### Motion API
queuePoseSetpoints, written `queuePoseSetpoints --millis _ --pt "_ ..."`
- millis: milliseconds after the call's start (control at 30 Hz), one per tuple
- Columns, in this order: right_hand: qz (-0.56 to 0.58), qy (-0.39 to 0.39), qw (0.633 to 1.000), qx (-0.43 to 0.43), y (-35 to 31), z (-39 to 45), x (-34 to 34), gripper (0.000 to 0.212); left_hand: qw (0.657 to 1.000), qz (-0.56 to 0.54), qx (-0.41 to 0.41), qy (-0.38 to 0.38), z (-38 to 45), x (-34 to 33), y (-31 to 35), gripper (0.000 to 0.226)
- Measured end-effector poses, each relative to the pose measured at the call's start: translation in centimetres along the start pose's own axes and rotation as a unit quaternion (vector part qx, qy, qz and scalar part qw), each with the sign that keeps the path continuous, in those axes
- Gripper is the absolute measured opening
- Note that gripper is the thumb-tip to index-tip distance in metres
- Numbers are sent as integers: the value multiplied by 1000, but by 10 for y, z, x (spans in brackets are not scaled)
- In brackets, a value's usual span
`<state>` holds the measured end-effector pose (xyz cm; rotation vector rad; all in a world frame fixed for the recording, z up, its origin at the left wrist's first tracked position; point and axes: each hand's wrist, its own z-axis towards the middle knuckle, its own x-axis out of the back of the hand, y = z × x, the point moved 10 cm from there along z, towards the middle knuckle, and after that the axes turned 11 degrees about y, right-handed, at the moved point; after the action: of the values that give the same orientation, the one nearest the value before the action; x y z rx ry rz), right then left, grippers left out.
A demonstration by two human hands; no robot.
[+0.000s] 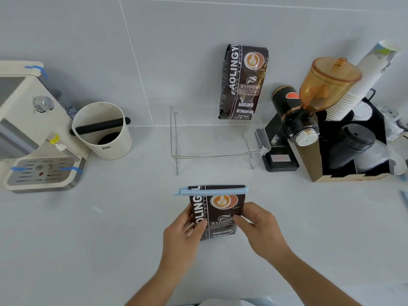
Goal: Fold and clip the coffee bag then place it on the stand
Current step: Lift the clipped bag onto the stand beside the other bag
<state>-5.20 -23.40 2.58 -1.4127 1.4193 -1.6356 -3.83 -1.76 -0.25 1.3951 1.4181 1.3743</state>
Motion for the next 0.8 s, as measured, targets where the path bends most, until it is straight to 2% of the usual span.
queuePoseSetpoints --millis 133,333,633,800 --pt "31 8 999 15 -18 7 1 27 1000 -11 -24 8 8 4 20 47" --pt "49 5 998 46 -64 20 4 27 996 -49 -69 21 22 13 64 45" --pt "48 15 984 174 -168 54 22 23 980 -100 -172 20 51 26 164 44" --pt "68 27 977 202 -206 88 20 24 971 -114 -206 25 84 23 209 45"
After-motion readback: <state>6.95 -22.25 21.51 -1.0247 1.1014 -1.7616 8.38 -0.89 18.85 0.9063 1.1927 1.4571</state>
